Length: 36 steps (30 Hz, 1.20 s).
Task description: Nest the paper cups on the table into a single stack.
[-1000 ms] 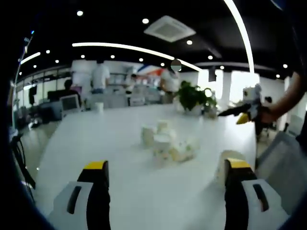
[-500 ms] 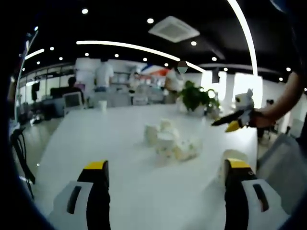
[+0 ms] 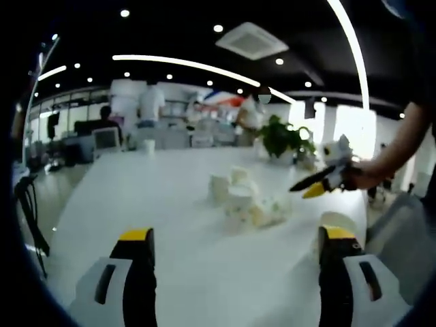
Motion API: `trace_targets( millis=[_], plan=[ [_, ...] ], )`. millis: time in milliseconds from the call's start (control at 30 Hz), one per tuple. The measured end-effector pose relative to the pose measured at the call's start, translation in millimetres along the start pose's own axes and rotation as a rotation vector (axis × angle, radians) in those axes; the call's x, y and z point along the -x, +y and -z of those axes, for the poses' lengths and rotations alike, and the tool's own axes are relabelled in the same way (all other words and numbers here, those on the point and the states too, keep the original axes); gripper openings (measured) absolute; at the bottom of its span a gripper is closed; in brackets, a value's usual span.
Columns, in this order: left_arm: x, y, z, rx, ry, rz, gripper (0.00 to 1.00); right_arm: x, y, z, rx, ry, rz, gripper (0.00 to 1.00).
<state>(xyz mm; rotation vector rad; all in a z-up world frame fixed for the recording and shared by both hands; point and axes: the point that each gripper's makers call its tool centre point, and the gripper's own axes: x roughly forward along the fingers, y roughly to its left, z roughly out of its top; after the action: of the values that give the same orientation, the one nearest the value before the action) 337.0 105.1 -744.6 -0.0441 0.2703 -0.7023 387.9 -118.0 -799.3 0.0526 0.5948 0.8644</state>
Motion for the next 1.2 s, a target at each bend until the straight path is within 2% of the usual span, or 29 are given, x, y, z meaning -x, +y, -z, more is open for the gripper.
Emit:
trace_targets(
  millis=[167,567,767,1200],
  plan=[
    [3,4.3,3.8,0.003,0.011,-0.009,0.98,-12,1,3.5,-0.016,0.011,-0.013,0.53],
    [2,9.9,0.5,0.011,0.002,-0.023,0.98,-23,2,0.4,-0.064,-0.002,-0.058,0.33],
    [-1,5.5,-1.1,0.008,-0.001,-0.013,0.98,-25,7,-1.9,-0.052,-0.004,-0.09,0.18],
    [4,3.7,0.7,0.013,0.004,-0.016,0.98,-27,13,-2.2,-0.033,-0.01,-0.121,0.04]
  ],
)
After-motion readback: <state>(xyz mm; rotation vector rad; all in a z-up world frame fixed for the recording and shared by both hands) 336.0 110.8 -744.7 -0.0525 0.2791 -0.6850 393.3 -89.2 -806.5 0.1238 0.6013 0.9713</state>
